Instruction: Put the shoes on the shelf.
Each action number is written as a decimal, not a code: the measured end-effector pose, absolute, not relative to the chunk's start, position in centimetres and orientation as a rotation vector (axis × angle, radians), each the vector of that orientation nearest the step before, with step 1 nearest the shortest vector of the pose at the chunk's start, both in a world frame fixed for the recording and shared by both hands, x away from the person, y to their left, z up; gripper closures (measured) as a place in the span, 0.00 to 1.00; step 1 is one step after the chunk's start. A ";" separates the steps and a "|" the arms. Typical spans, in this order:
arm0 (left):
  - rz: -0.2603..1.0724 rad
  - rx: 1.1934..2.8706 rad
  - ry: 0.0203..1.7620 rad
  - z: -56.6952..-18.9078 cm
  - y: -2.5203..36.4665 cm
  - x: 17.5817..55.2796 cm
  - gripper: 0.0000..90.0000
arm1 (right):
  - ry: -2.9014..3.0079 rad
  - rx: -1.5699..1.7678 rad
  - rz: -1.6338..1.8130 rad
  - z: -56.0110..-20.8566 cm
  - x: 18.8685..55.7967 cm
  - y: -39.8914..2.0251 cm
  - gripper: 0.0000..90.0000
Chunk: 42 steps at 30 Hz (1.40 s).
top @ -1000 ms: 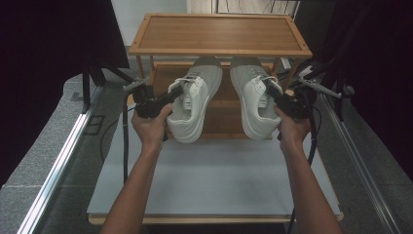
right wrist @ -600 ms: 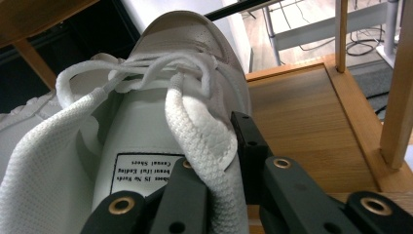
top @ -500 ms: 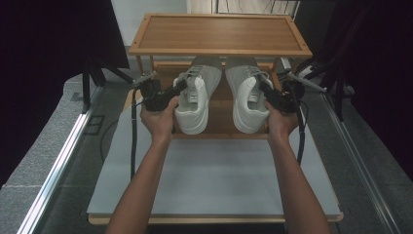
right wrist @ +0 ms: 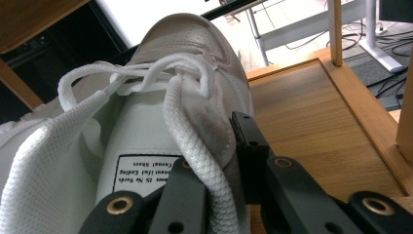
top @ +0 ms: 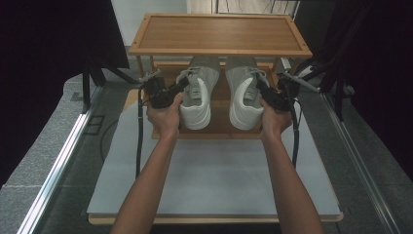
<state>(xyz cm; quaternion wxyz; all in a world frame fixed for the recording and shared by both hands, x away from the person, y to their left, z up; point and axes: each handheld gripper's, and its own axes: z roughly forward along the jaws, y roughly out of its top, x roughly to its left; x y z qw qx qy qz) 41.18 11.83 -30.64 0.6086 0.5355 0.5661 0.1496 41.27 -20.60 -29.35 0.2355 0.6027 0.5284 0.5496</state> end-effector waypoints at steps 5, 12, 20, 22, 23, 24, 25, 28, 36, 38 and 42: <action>0.355 1.246 1.302 -30.3 11.2 41.4 0.89 | 1.446 1.663 1.515 -29.4 41.5 -20.5 0.91; 0.349 1.242 1.323 -30.5 10.1 41.8 0.89 | 1.419 1.684 1.531 -29.5 41.8 -20.1 0.90; 0.341 1.240 1.322 -30.6 9.8 42.0 0.87 | 1.405 1.689 1.528 -29.6 42.0 -19.9 0.88; 0.339 1.238 1.323 -30.6 9.7 42.0 0.87 | 1.408 1.688 1.533 -29.6 42.0 -19.8 0.87; 0.339 1.238 1.323 -30.6 9.7 42.0 0.86 | 1.408 1.688 1.533 -29.6 42.0 -19.8 0.87; 0.337 1.236 1.320 -30.6 9.7 42.0 0.86 | 1.408 1.685 1.536 -29.6 42.0 -19.8 0.86; 0.336 1.235 1.321 -30.6 9.6 42.0 0.85 | 1.405 1.685 1.547 -29.6 42.0 -19.7 0.83; 0.319 1.229 1.311 -30.8 9.5 42.1 0.81 | 1.410 1.670 1.568 -29.7 42.1 -19.6 0.78; 0.227 1.181 1.274 -31.1 9.4 42.9 0.65 | 1.429 1.637 1.606 -29.8 42.4 -19.2 0.66; 0.171 1.160 1.262 -31.1 9.5 43.1 0.56 | 1.433 1.635 1.609 -29.8 42.5 -19.1 0.65; 0.108 1.111 1.236 -31.2 10.1 43.4 0.55 | 1.456 1.623 1.633 -29.8 42.7 -19.3 0.60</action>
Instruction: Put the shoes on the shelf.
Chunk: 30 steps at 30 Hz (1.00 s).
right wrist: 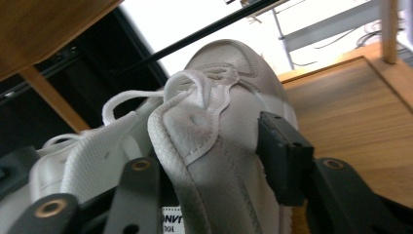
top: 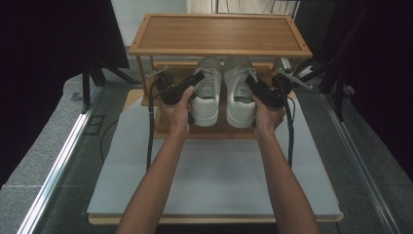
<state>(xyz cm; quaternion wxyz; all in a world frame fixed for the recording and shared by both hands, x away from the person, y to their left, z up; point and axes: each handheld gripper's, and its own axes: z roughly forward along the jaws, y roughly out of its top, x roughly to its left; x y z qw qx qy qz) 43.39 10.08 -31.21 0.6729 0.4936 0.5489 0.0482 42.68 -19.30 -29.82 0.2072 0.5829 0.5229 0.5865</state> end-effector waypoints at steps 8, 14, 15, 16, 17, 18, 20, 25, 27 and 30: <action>0.073 1.078 1.208 -31.4 10.6 43.4 0.52 | 1.465 1.597 1.698 -29.8 42.9 -19.5 0.46; 0.125 1.096 1.187 -31.1 10.9 42.9 0.51 | 1.430 1.534 1.769 -28.7 42.2 -20.1 0.45; 0.133 1.098 1.181 -31.0 10.9 42.8 0.51 | 1.432 1.525 1.774 -28.5 42.0 -20.3 0.44; 0.139 1.102 1.177 -31.0 10.9 42.7 0.51 | 1.444 1.511 1.766 -28.5 41.9 -20.4 0.44; 0.141 1.105 1.174 -31.0 11.0 42.6 0.51 | 1.457 1.499 1.746 -28.5 41.7 -20.5 0.43; 0.141 1.107 1.170 -31.0 11.0 42.4 0.51 | 1.466 1.490 1.730 -28.5 41.5 -20.6 0.43; 0.149 1.120 1.162 -30.9 11.1 42.2 0.50 | 1.476 1.479 1.736 -28.8 41.1 -20.9 0.43; 0.173 1.128 1.144 -30.8 11.7 41.4 0.50 | 1.482 1.452 1.733 -29.0 40.3 -21.6 0.43; 0.186 1.134 1.136 -30.7 12.2 40.9 0.50 | 1.494 1.436 1.727 -29.0 39.9 -21.9 0.43; 0.208 1.163 1.114 -30.7 12.8 39.9 0.50 | 1.533 1.397 1.704 -29.0 39.0 -22.5 0.44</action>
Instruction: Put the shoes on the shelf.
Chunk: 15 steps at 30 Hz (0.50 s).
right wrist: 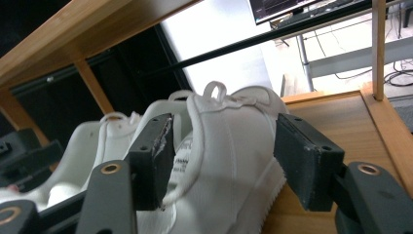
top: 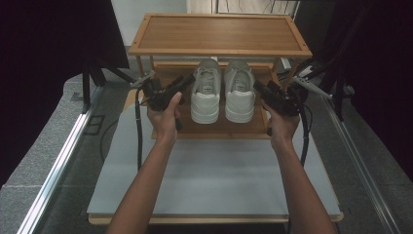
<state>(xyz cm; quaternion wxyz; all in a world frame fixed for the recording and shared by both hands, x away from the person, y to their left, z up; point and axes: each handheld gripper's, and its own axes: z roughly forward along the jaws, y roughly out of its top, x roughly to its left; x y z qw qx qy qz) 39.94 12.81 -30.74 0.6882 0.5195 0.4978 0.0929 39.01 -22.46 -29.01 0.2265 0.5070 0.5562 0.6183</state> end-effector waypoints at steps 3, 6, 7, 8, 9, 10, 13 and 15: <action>0.237 1.201 1.093 -30.8 13.1 39.0 0.50 | 1.560 1.368 1.673 -29.1 38.3 -22.7 0.46; 0.267 1.241 1.077 -30.9 13.3 38.1 0.53 | 1.604 1.333 1.638 -29.3 37.7 -22.8 0.51; 0.267 1.241 1.077 -30.9 13.3 38.1 0.55 | 1.604 1.333 1.638 -29.3 37.7 -22.8 0.51; 0.288 1.274 1.065 -30.9 13.5 37.6 0.57 | 1.630 1.307 1.608 -29.4 37.3 -22.7 0.55; 0.288 1.274 1.065 -30.9 13.5 37.6 0.60 | 1.642 1.287 1.600 -29.4 37.1 -22.7 0.57; 0.302 1.313 1.051 -31.0 13.5 37.1 0.63 | 1.654 1.278 1.598 -29.4 36.9 -22.7 0.60; 0.328 1.347 1.031 -31.2 13.5 36.6 0.74 | 1.680 1.267 1.580 -29.3 36.4 -22.7 0.67; 0.336 1.403 0.990 -31.5 13.3 36.1 0.80 | 1.729 1.238 1.553 -29.4 35.8 -22.5 0.79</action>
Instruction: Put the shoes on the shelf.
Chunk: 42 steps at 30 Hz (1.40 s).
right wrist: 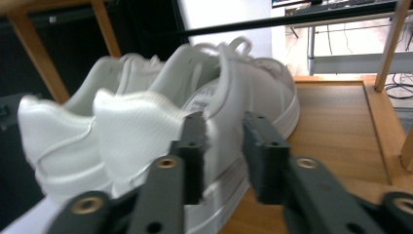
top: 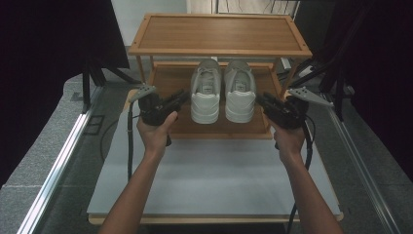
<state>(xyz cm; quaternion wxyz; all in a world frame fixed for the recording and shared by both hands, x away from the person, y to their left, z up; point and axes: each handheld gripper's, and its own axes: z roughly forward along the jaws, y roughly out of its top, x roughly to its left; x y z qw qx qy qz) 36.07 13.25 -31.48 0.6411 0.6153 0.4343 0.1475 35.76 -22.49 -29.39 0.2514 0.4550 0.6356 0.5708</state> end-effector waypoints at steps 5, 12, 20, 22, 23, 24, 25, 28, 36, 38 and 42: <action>0.331 1.435 0.959 -31.8 12.7 35.5 0.89 | 1.798 1.182 1.536 -29.6 34.9 -21.6 0.93; 0.362 1.470 0.919 -31.7 12.1 34.9 0.96 | 1.812 1.152 1.514 -29.6 34.6 -21.1 0.99; 0.337 1.469 0.900 -31.5 12.3 34.7 0.96 | 1.804 1.148 1.509 -29.7 34.6 -20.9 0.99; 0.335 1.483 0.888 -31.5 12.1 34.6 0.96 | 1.807 1.143 1.514 -29.7 34.4 -21.0 0.99; 0.331 1.489 0.886 -31.4 12.0 34.5 0.96 | 1.810 1.140 1.519 -29.8 34.3 -21.0 0.99; 0.331 1.489 0.886 -31.4 12.0 34.5 0.96 | 1.810 1.140 1.519 -29.8 34.3 -21.0 0.99; 0.338 1.495 0.881 -31.4 11.8 34.5 0.96 | 1.813 1.137 1.521 -29.8 34.3 -20.9 0.99; 0.360 1.504 0.881 -31.2 11.6 34.4 0.95 | 1.818 1.119 1.526 -29.8 34.0 -20.6 0.99; 0.370 1.494 0.883 -31.2 11.0 34.5 0.95 | 1.821 1.110 1.531 -29.7 34.1 -20.3 0.99; 0.385 1.502 0.883 -31.1 10.5 34.5 0.95 | 1.819 1.107 1.530 -29.7 34.1 -20.0 0.98; 0.426 1.504 0.886 -31.0 10.1 34.5 0.95 | 1.802 1.096 1.522 -29.7 34.3 -19.6 0.98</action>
